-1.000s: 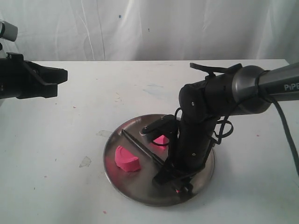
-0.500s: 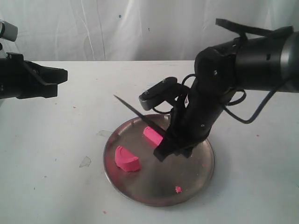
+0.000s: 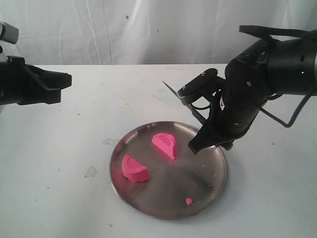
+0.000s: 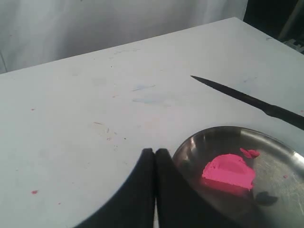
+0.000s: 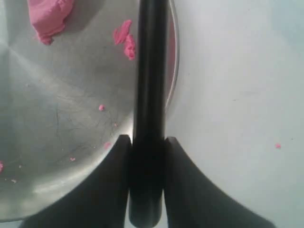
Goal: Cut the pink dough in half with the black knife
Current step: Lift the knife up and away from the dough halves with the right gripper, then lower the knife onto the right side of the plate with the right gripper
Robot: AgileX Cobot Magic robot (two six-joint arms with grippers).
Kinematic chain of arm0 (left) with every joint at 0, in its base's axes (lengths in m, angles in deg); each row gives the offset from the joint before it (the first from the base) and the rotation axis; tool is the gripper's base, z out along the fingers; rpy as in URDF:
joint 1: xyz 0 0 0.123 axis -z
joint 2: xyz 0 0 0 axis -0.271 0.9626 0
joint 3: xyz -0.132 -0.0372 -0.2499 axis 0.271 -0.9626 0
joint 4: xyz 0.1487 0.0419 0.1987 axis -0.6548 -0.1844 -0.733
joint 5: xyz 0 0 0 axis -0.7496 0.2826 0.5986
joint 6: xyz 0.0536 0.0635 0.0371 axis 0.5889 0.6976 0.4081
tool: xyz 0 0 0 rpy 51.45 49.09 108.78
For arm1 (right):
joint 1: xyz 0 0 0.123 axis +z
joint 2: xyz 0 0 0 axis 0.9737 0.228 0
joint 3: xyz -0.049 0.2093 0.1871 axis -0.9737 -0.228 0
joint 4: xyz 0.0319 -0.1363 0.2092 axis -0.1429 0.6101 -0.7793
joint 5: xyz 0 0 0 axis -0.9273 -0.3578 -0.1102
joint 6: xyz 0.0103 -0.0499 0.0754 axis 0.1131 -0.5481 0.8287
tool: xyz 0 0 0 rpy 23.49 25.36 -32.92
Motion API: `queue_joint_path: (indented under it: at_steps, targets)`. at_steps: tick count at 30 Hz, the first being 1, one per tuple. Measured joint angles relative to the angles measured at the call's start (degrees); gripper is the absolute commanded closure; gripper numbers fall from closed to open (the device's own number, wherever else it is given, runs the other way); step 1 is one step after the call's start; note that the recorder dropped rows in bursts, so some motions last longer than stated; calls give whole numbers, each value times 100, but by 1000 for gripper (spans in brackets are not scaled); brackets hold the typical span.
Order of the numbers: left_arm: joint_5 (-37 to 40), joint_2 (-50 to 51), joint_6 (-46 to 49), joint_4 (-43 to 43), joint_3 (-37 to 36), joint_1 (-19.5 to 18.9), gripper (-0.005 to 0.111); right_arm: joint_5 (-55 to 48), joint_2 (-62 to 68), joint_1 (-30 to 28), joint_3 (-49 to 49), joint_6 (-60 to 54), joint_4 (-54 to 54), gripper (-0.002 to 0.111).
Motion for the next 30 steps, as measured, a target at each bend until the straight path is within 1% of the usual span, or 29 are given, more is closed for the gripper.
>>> queue_joint_path:
  at_steps: [10, 30]
  targets:
    - [0, 0, 0, 0, 0, 0, 107, 10, 647, 0, 0, 4, -189, 108]
    - [0, 0, 0, 0, 0, 0, 107, 180, 1092, 0, 0, 4, -614, 108]
